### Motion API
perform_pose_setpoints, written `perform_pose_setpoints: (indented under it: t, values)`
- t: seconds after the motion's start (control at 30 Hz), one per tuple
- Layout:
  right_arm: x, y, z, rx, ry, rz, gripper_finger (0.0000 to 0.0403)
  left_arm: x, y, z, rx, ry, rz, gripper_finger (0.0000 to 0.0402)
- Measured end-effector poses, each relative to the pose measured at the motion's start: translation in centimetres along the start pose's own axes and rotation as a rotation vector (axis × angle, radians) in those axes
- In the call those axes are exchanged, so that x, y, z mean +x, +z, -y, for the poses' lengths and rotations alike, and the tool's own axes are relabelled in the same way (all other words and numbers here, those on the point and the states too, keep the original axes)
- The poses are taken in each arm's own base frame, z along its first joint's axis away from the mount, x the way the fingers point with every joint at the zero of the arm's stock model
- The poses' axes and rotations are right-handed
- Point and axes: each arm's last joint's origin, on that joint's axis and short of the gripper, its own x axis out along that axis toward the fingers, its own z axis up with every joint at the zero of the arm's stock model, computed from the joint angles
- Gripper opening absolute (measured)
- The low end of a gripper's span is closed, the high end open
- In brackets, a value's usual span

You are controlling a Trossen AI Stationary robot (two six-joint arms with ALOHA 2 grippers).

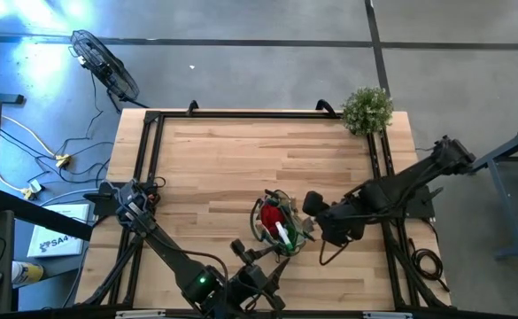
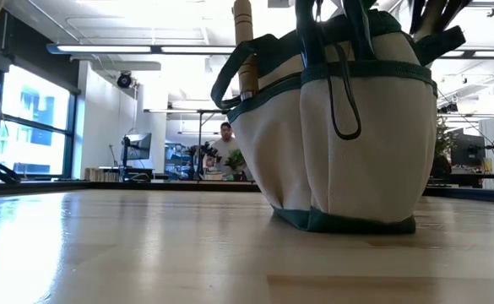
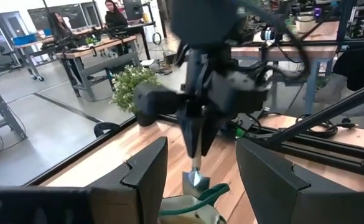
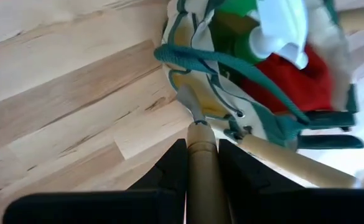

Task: Pick & Place Garden tools in Gardening bag
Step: Put the trowel into the gardening bag

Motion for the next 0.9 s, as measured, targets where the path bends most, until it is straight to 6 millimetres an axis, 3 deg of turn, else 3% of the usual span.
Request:
perform_pose_setpoints:
  t: [0.23, 0.57, 0.9]
  values:
    - [2.5, 0.8, 0.1, 0.003, 0.093, -0.026, 0.0059, 0.0, -0.1, 0.1, -0.001, -0.041, -0.021, 0.0184]
    - [3.2, 0.7, 1.1, 0.036, 0.062, -0.014, 0.0059, 0.0, -0.3, 0.2, 0.003, -0.086, -0.051, 0.0184]
    - [6.8, 1.4, 1.3, 0.015, 0.120, -0.098, 0.0059, 0.0, -1.2, -0.2, -0.016, -0.074, -0.082, 0.0184]
